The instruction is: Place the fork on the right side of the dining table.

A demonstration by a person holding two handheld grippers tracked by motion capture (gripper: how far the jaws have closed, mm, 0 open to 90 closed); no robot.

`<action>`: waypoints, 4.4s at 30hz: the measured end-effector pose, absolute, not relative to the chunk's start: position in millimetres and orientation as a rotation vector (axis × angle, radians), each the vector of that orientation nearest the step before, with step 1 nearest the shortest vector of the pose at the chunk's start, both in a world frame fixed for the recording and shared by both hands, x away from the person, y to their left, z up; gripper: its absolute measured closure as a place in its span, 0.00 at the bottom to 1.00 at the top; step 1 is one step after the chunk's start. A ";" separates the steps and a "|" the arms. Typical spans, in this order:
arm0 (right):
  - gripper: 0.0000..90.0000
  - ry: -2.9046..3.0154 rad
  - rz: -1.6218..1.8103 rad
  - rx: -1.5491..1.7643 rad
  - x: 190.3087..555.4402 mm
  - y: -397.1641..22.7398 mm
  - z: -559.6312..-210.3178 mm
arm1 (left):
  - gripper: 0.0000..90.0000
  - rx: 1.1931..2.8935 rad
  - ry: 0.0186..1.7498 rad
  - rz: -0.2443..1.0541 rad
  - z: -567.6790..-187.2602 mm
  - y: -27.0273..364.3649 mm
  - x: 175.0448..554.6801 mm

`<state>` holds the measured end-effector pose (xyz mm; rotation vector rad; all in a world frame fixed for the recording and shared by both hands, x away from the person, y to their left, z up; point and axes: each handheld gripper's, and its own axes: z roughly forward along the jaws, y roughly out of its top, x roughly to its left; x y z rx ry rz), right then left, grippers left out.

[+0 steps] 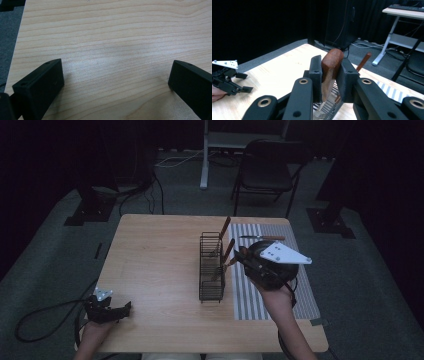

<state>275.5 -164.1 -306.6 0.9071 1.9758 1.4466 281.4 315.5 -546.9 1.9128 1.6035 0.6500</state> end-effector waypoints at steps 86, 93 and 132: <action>0.77 2.044 1.227 1.495 297.7 -320.4 -441.3 | 0.00 1.907 1.611 0.651 -546.9 314.9 281.0; 0.73 2.020 1.238 1.570 295.6 -332.1 -452.4 | 0.00 1.907 1.611 0.651 -546.9 314.9 281.0; 0.54 2.077 1.141 1.814 306.6 -382.2 -514.9 | 0.00 1.907 1.613 0.652 -546.9 314.9 280.7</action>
